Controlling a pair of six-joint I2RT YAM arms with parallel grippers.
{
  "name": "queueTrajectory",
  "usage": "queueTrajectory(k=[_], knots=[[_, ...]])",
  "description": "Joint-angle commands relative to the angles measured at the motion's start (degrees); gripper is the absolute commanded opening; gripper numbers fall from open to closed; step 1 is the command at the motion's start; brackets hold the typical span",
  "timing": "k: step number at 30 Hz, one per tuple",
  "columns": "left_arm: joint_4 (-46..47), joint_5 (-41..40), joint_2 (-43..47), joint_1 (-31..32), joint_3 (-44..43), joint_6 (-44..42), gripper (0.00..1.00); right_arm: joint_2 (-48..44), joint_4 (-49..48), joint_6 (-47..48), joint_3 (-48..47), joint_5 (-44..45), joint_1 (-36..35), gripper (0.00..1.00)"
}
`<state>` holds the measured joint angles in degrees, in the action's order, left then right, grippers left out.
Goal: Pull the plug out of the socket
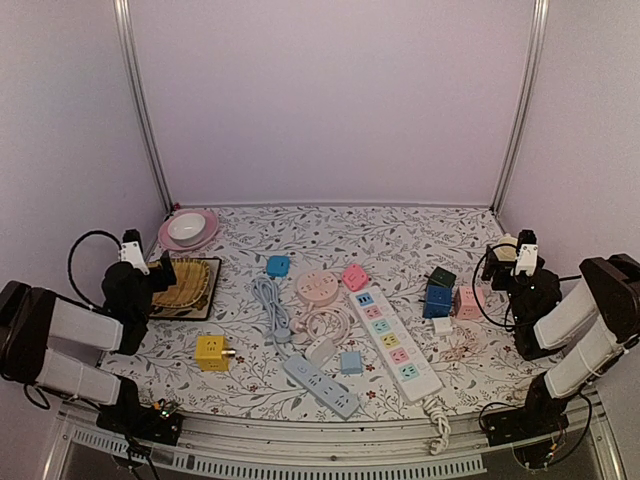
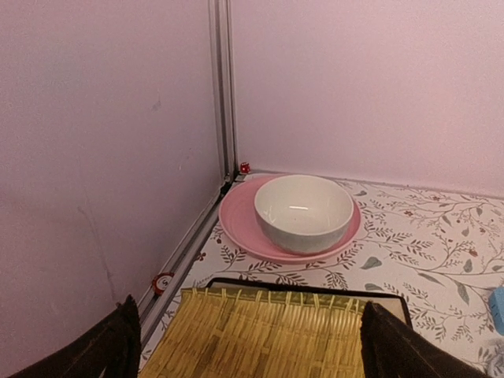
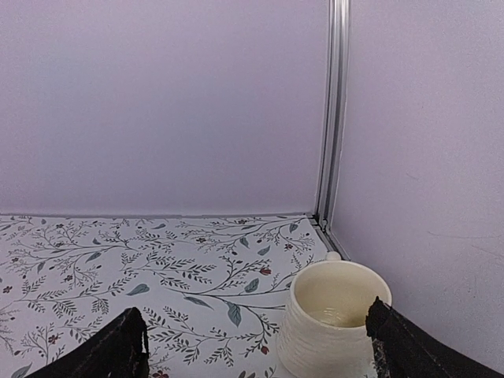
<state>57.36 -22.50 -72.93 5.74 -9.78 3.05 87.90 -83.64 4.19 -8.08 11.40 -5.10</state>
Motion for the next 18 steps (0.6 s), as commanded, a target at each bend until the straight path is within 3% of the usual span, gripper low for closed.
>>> queueTrajectory(k=[1, 4, 7, 10, 18], knots=[[11.78, 2.65, -3.13, -1.12, 0.02, -3.73, 0.97, 0.5, -1.64, 0.05, -0.37, 0.34, 0.36, 0.99], [15.96, 4.51, -5.3, -1.5, 0.42, -3.26, 0.97, 0.52, -1.64, 0.12, -0.36, 0.4, 0.37, 0.99], [32.44, 4.04, -13.6, -2.43, 4.04, -3.61, 0.97, 0.52, -1.69, 0.1, -0.36, 0.44, 0.36, 0.99], [37.2, 6.65, -17.57, -2.84, 4.79, -4.17, 0.97, 0.51, -1.58, 0.03, -0.43, 0.52, 0.34, 0.99], [20.13, 12.65, -16.17, -3.21, -2.84, -5.23, 0.97, 0.52, -1.41, 0.03, -0.45, 0.56, 0.36, 0.99]])
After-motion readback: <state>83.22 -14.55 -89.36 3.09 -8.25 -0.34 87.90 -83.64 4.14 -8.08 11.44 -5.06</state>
